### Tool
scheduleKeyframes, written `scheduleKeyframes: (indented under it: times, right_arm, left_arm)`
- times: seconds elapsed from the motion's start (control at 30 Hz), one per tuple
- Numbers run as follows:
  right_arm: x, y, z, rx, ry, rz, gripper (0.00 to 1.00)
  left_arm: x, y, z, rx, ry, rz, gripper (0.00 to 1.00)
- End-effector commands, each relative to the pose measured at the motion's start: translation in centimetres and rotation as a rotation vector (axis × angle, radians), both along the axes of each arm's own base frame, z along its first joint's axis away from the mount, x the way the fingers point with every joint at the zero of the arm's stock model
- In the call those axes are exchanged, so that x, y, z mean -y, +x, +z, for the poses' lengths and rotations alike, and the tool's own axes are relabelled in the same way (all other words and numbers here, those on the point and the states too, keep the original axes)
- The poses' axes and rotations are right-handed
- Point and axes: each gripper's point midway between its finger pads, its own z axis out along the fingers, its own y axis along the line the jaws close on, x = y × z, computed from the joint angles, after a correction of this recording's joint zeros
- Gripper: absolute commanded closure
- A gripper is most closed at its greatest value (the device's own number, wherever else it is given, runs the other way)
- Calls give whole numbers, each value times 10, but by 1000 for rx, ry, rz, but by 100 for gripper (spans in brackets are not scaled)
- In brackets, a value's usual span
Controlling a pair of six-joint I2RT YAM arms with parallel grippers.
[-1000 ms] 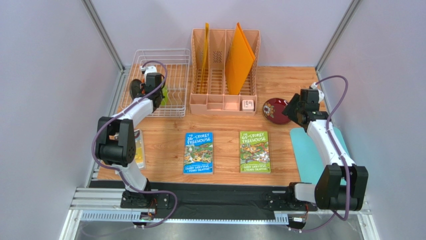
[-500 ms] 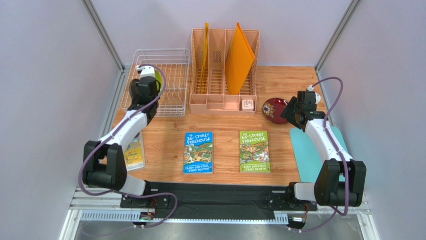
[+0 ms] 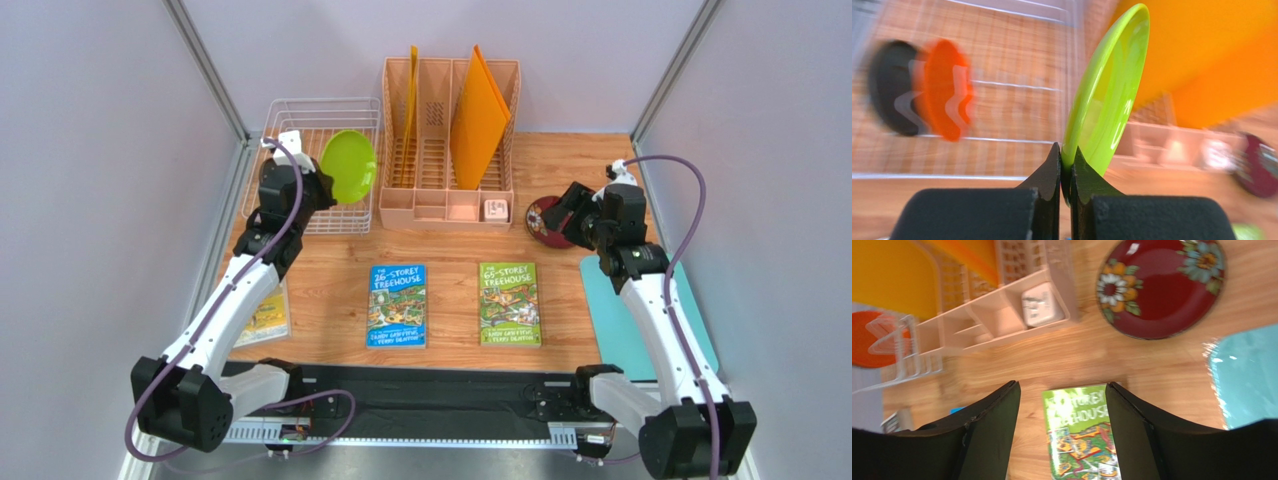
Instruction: Unload the plates from the dish rack
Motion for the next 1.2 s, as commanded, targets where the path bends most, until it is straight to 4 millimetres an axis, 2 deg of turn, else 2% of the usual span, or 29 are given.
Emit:
scheduleKeyframes:
  times: [0.0,0.03,0.1,0.13,0.17,0.23,0.27,0.4,0.47,0.6,0.73,0.77,0.8,0.83,0.9,0.93,1.03,1.07,1.1,1.13,1.17]
  right_arm:
    - [-60,-10,29,115,122,228,28]
    - [-68,-13,26,109,135,256,28]
    - [-91,-17,27,119,180,317,28]
    - [-98,-18,19,102,188,333,28]
    - [-112,-19,21,120,208,367,28]
    - [-124,-20,11,104,224,391,28]
    - [-134,-20,14,127,236,423,28]
    - [-161,-20,6,108,313,508,28]
    - [-172,-19,11,138,353,552,28]
    - [-186,-10,-1,107,374,580,29]
    - [-197,-1,1,130,389,626,30]
    - [-200,-1,1,134,396,644,34]
    - [-204,2,2,141,400,661,41]
    - [-206,3,5,157,406,675,57]
    - [-208,3,7,170,407,698,82]
    - [-207,3,8,181,403,700,99]
    - [-198,3,10,195,374,676,100]
    - [-190,7,15,219,340,639,100]
    - [-183,9,15,217,318,607,100]
    - [-170,11,8,184,288,563,100]
    - [-154,16,14,214,234,497,100]
  left_arm:
    - [97,-30,-7,-86,-339,-389,100]
    - [110,-35,-16,-129,-359,-439,100]
    - [137,-44,-22,-150,-376,-516,100]
    - [145,-46,-29,-170,-377,-528,100]
    - [151,-49,-35,-186,-402,-537,100]
    - [168,-59,-43,-209,-445,-594,100]
    - [173,-61,-45,-208,-486,-609,100]
    - [189,-67,-51,-239,-519,-661,100]
    - [192,-67,-50,-237,-523,-669,100]
    - [198,-70,-48,-235,-536,-696,100]
    - [202,-72,-47,-235,-548,-715,100]
    - [203,-73,-48,-235,-549,-722,100]
    - [205,-74,-48,-238,-551,-732,100]
    - [205,-74,-49,-240,-554,-733,100]
    - [204,-74,-50,-235,-554,-729,100]
    - [203,-75,-51,-230,-547,-727,100]
    - [198,-73,-52,-225,-518,-704,77]
    - [196,-73,-54,-226,-507,-695,57]
    - [192,-71,-52,-214,-492,-674,46]
    - [189,-70,-54,-213,-460,-662,39]
    - [185,-68,-56,-214,-439,-642,12]
